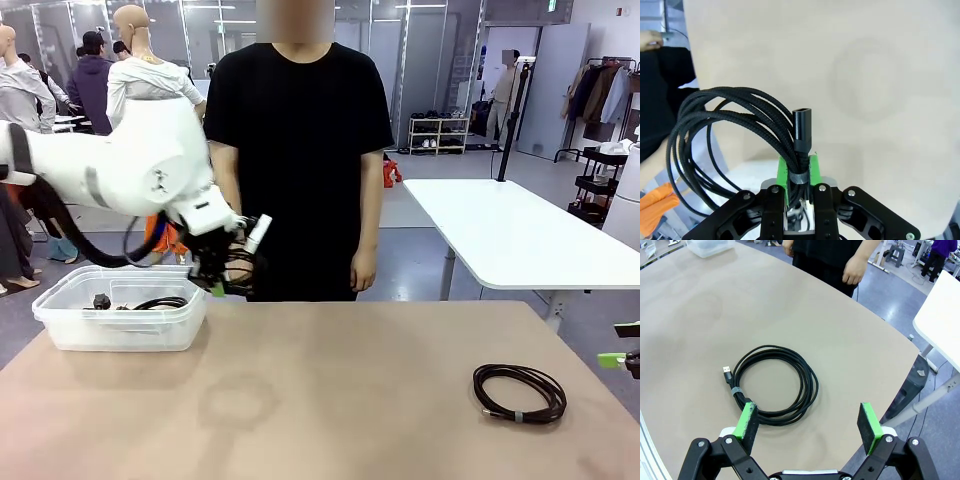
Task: Organize and store the cables.
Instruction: Place the USB Extension Cable into the Organizing box.
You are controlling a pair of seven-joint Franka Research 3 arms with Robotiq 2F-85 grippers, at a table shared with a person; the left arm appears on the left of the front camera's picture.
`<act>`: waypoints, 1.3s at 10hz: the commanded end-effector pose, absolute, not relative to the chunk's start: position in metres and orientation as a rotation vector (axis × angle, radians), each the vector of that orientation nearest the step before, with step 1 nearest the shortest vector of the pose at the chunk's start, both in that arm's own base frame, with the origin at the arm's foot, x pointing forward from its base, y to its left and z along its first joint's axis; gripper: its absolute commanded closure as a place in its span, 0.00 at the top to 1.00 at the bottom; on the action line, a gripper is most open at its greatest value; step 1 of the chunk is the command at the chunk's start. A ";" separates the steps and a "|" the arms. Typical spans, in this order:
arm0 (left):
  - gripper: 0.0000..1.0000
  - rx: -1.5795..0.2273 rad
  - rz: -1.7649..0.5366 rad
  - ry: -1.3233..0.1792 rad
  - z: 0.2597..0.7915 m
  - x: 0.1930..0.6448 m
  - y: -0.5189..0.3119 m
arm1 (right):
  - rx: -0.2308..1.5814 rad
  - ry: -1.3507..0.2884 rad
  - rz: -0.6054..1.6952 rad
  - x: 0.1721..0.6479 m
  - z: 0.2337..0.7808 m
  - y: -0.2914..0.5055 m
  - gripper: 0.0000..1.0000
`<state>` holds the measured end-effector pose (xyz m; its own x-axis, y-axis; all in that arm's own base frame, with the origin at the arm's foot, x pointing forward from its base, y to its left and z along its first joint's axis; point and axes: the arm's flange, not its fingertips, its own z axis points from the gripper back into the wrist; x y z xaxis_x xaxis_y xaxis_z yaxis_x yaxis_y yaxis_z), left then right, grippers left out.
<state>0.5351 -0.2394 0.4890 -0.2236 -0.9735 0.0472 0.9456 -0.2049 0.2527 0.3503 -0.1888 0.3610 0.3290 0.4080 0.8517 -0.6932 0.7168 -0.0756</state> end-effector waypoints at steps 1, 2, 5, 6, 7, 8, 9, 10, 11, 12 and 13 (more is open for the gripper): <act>0.19 0.106 -1.816 -0.299 0.497 0.542 -0.193 | 0.322 -1.001 0.741 0.349 0.362 -0.189 1.00; 0.19 0.075 -1.823 -0.324 0.501 0.555 -0.164 | 0.322 -1.001 0.741 0.349 0.362 -0.189 1.00; 0.19 0.105 -1.766 -0.294 0.496 0.601 -0.094 | 0.322 -1.001 0.741 0.349 0.362 -0.189 1.00; 0.19 0.141 -1.744 -0.242 0.490 0.610 -0.081 | 0.322 -1.001 0.741 0.349 0.362 -0.189 1.00; 0.19 0.144 -1.730 -0.212 0.485 0.618 -0.067 | 0.322 -1.001 0.741 0.349 0.362 -0.189 1.00; 0.19 0.141 -1.686 -0.202 0.478 0.629 -0.049 | 0.322 -1.001 0.741 0.349 0.362 -0.189 1.00; 0.19 0.124 -1.648 -0.188 0.476 0.637 -0.035 | 0.322 -1.001 0.741 0.349 0.362 -0.189 1.00; 0.19 0.089 -1.629 -0.189 0.472 0.643 -0.025 | 0.322 -1.001 0.741 0.349 0.362 -0.189 1.00; 0.19 0.074 -1.615 -0.161 0.463 0.650 -0.020 | 0.322 -1.001 0.741 0.349 0.362 -0.189 1.00; 0.19 0.037 -1.590 -0.131 0.447 0.662 -0.017 | 0.322 -1.001 0.741 0.349 0.362 -0.189 1.00; 0.19 0.011 -1.565 -0.095 0.435 0.669 -0.014 | 0.322 -1.001 0.741 0.349 0.362 -0.189 1.00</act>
